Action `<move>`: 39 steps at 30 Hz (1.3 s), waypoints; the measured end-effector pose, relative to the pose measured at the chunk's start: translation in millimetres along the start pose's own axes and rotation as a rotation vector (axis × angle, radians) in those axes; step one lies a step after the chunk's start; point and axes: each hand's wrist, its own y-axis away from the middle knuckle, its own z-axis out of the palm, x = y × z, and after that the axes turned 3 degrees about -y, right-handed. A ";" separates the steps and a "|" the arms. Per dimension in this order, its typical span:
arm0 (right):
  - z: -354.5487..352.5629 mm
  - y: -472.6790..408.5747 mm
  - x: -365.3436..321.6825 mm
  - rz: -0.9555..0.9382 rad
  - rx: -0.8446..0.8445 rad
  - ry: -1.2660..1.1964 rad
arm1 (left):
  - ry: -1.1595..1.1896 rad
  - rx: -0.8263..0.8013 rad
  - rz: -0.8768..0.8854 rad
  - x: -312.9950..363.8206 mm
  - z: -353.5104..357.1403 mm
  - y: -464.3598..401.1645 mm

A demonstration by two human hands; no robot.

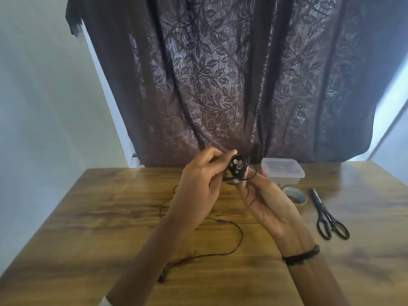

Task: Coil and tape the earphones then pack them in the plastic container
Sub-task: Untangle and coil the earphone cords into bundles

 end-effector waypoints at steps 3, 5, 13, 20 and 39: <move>0.6 -1.6 0.3 0.011 0.012 -0.075 | -0.025 -0.005 0.021 -1.9 1.9 -0.5; 2.2 -1.0 1.7 -0.010 0.035 -0.067 | -0.033 -0.007 0.028 -5.1 3.6 -0.1; -3.1 2.4 7.3 0.006 -0.028 0.324 | -0.030 -0.019 -0.032 -17.0 7.6 8.3; -9.8 -2.2 -2.8 -0.007 -0.106 0.442 | 0.032 0.035 -0.032 -15.2 3.5 6.5; -4.4 -4.9 -20.9 0.052 -0.153 0.649 | -0.074 0.105 0.023 -11.4 -0.1 3.1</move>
